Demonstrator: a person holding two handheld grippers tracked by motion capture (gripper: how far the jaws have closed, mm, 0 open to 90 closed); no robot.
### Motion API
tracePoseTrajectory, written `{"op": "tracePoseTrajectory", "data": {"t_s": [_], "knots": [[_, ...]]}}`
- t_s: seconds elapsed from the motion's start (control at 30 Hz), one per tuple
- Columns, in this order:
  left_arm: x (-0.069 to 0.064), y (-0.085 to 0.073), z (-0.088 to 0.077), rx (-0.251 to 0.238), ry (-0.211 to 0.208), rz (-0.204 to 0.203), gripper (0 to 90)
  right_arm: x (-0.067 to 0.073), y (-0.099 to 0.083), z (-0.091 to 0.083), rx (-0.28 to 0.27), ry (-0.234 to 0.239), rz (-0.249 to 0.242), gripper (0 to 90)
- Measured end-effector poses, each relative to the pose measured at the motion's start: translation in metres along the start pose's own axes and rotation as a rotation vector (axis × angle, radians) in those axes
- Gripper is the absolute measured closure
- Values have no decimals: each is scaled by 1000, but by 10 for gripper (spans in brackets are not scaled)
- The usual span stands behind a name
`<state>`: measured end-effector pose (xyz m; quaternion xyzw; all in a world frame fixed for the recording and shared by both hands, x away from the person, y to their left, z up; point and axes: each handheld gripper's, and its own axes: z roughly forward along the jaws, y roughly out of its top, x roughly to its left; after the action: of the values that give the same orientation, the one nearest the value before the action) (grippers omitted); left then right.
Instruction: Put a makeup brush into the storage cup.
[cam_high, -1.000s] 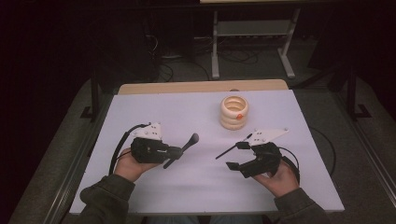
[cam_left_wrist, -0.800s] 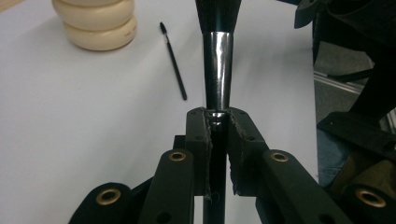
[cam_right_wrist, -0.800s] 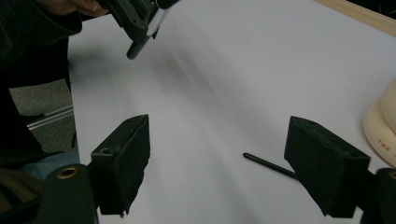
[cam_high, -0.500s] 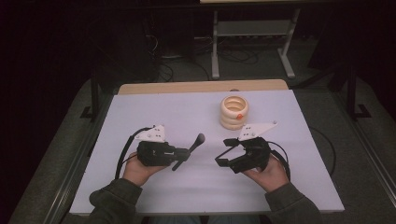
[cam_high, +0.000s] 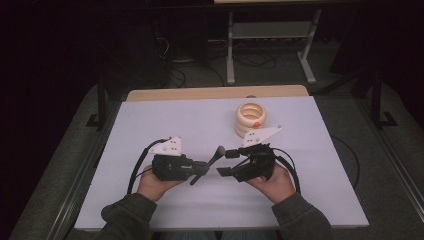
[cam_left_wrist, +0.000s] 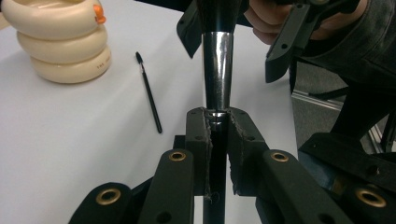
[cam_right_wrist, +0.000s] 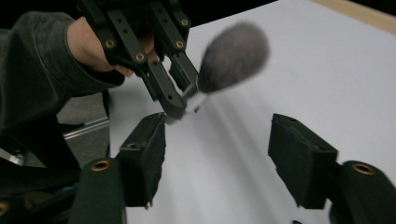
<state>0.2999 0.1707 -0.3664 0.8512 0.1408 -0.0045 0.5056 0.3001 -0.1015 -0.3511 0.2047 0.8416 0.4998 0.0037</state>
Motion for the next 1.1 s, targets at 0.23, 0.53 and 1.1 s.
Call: {"op": "tracePoseTrajectory", "data": {"t_s": [0.23,0.53,1.1], "knots": [[-3,0,8,10,-12,16,796,-5,-2,7,6,71,90,506],[-5,0,15,10,-17,34,796,-5,-6,8,-36,117,106,670],[-19,-4,11,95,111,65,683,-11,-6,1,20,88,112,763]]}}
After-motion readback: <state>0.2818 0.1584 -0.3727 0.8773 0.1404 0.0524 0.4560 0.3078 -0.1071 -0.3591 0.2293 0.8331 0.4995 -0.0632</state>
